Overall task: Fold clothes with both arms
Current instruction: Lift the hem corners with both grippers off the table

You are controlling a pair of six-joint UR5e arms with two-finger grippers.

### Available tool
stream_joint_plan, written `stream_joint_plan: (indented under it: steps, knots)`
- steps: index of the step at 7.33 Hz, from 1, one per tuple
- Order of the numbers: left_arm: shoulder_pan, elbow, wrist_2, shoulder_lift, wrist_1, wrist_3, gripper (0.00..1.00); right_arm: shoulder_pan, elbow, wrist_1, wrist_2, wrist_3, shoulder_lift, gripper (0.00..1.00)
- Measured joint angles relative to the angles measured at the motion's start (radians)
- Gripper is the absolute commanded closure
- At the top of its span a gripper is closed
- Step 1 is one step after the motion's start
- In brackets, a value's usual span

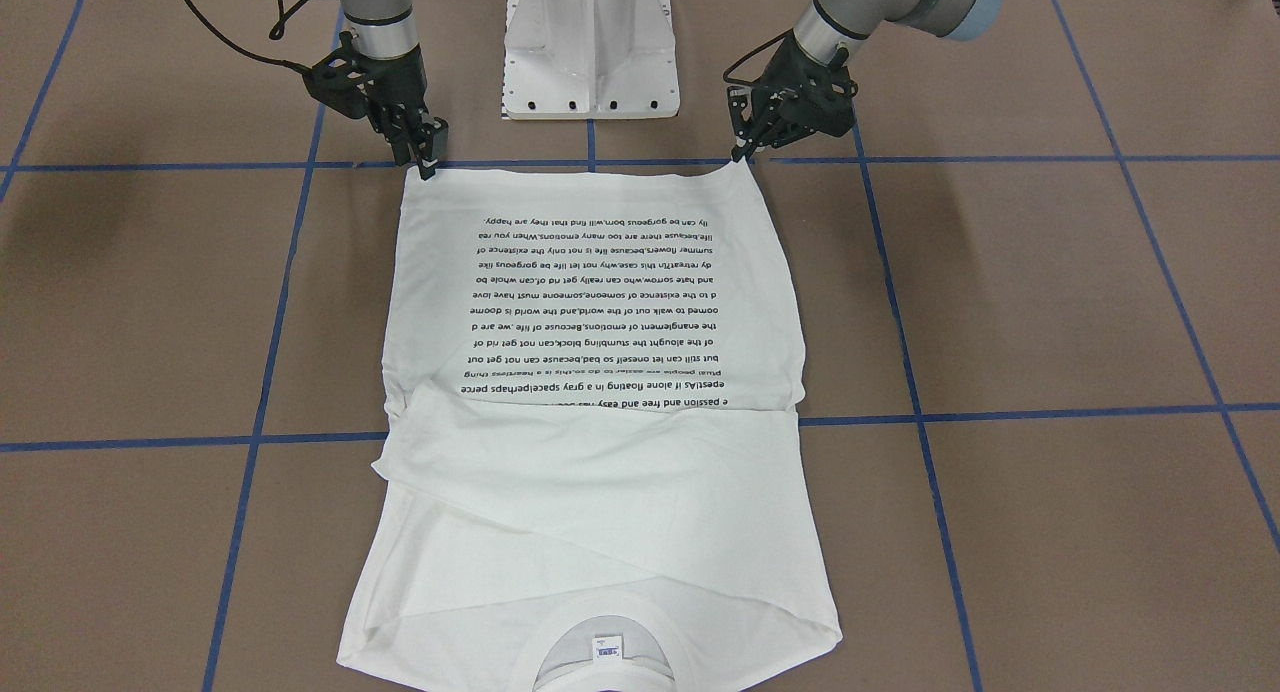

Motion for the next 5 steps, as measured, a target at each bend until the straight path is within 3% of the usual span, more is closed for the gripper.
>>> stream_joint_plan:
  steps: [3,5]
  knots:
    - [0.000,-0.003,0.000,0.004,0.000,0.000,1.00,-0.009,-0.001,-0.005,-0.008,-0.006,-0.002,0.53]
    - [0.000,-0.004,0.000,0.006,0.000,0.000,1.00,-0.020,-0.008,-0.008,-0.022,-0.008,-0.003,0.54]
